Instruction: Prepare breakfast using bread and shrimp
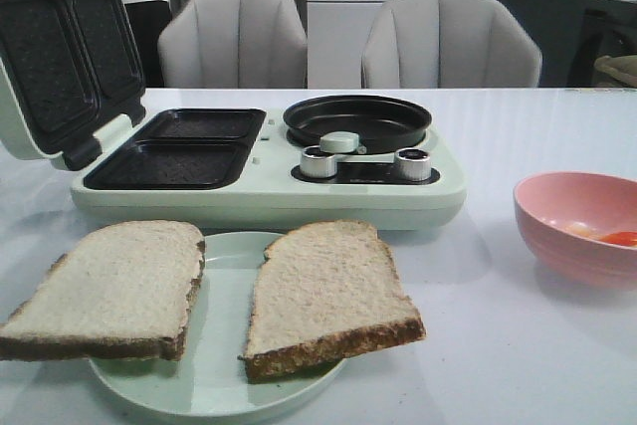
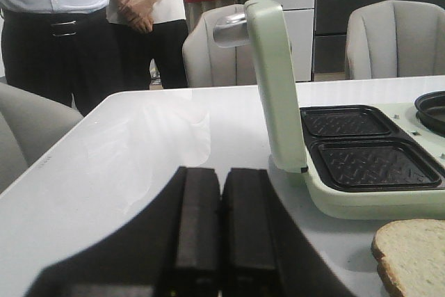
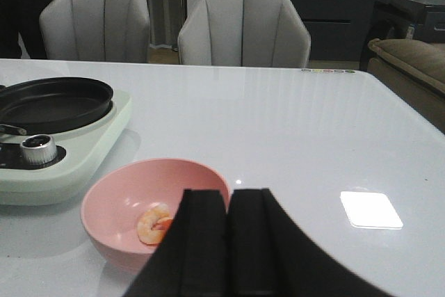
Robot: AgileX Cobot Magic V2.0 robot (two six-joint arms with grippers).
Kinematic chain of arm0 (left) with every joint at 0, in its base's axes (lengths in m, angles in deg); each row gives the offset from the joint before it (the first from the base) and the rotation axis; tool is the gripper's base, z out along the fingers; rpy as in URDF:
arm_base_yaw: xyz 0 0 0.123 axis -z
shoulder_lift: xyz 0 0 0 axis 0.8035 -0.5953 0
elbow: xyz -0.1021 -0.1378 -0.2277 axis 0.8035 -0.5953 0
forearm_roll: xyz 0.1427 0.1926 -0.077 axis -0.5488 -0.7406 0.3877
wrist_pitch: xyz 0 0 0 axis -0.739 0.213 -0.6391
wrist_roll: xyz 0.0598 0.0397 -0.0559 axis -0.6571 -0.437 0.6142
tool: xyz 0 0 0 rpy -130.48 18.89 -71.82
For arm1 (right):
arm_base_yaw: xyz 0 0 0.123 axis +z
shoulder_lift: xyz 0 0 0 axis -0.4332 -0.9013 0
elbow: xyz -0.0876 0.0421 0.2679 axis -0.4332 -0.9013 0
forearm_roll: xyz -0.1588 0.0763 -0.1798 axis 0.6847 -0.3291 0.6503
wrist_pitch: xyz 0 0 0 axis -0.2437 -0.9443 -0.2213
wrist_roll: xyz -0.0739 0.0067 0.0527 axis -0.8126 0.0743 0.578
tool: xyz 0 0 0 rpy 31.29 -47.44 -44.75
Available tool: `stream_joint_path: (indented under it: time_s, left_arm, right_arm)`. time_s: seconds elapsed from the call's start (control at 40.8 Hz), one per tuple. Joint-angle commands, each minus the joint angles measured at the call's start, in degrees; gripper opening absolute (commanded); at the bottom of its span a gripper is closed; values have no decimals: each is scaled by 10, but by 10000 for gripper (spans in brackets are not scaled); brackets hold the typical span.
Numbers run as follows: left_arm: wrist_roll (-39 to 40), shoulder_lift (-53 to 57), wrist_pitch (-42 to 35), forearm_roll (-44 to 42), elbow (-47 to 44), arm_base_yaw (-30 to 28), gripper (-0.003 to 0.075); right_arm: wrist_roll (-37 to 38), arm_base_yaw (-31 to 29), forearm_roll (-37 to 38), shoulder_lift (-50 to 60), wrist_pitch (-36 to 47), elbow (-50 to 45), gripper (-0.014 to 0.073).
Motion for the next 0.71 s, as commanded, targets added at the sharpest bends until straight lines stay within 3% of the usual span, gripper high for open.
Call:
stream_joint_path:
  time_s: [0.0, 0.367, 0.539, 0.686]
  left_arm:
    - [6, 5, -52, 1, -18, 5, 101]
    - [6, 5, -67, 26, -4, 5, 101]
    - [6, 0, -40, 33, 93, 5, 101]
    - [6, -42, 57, 32, 213, 5, 101]
  right_arm:
    - [-2, -2, -1, 12, 54, 10, 42]
    - [-2, -2, -11, 12, 46, 23, 42]
    - [-2, -2, -26, 11, -5, 104, 42]
    - [-2, -2, -4, -19, -85, 206, 42]
